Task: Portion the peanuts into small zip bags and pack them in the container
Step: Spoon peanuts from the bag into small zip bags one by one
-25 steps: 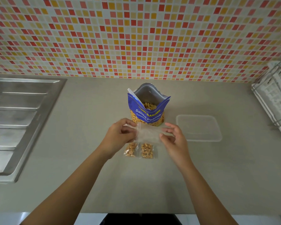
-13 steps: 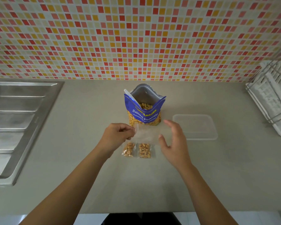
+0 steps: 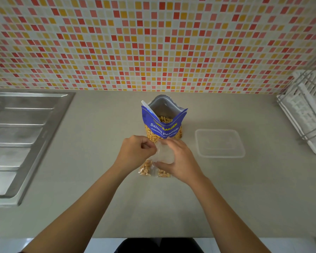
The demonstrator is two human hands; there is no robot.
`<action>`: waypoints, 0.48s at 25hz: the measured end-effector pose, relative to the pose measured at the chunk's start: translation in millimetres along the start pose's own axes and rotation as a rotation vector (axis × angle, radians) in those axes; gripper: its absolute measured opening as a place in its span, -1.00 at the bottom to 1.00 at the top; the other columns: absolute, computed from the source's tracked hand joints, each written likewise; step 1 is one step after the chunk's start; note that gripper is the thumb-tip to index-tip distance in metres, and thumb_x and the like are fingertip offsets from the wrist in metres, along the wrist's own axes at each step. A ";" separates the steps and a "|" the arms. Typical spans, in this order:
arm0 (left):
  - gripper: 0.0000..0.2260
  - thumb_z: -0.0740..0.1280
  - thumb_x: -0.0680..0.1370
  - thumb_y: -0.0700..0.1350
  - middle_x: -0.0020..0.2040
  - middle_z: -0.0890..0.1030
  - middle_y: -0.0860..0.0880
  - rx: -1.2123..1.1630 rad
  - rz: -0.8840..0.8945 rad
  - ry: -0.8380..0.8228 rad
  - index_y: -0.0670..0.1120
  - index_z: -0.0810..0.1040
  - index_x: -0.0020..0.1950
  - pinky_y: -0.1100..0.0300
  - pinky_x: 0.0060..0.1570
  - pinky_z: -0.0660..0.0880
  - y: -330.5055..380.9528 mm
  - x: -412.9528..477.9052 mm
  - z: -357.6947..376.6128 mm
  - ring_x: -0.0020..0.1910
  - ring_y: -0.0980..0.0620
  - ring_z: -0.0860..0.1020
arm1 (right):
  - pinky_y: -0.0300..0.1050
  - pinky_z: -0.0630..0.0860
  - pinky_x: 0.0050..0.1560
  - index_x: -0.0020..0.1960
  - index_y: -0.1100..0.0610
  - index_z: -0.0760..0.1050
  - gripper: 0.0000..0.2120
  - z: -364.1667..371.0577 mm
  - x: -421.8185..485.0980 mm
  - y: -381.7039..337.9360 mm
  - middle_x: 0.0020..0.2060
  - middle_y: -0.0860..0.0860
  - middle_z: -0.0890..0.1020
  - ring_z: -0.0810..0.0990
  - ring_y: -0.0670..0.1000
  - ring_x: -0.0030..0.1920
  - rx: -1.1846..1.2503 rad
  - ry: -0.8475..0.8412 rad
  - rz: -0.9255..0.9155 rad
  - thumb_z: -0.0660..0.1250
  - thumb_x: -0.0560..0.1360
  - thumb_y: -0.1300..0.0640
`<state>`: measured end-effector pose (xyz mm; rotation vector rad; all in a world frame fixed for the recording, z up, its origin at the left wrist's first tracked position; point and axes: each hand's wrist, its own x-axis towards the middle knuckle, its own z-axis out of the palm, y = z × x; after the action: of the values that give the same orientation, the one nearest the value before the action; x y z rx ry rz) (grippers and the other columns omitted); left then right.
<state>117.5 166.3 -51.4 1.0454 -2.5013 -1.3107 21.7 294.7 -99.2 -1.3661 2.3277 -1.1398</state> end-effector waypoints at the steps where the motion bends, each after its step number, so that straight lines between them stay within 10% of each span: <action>1: -0.93 0.40 0.43 -0.12 -0.41 0.55 0.09 0.018 0.023 0.018 -0.06 0.64 -0.24 0.52 -0.46 0.33 3.3 -2.5 -1.3 -0.47 0.30 0.46 | -0.26 0.41 0.17 0.20 0.04 0.49 -0.37 -1.2 -0.1 -2.0 0.11 -0.07 0.58 0.49 -0.08 0.16 0.063 0.014 0.021 0.42 0.23 -0.24; 6: -0.76 0.26 0.55 0.03 -0.22 0.59 0.01 0.018 0.188 0.463 -0.10 0.62 -0.04 0.34 -0.29 0.37 26.4 25.8 -28.5 -0.31 0.13 0.49 | -0.30 0.42 0.16 0.10 -0.13 0.49 -0.55 -11.3 -0.2 -4.7 0.04 -0.24 0.62 0.55 -0.21 0.13 0.494 0.160 0.185 0.54 0.27 0.00; 12: -0.74 0.32 0.52 -0.02 0.04 0.64 -0.10 0.152 0.190 0.323 -0.12 0.61 0.13 0.27 -0.14 0.35 32.0 92.0 -31.3 -0.03 0.04 0.53 | -0.16 0.40 0.30 0.20 -0.04 0.48 -0.48 -23.6 6.0 1.5 0.16 -0.11 0.60 0.51 -0.15 0.24 0.591 0.248 0.228 0.54 0.28 -0.02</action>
<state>44.7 99.4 -25.5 0.9322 -2.4083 -0.8370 5.1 302.4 -83.2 -0.7657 1.9693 -1.8029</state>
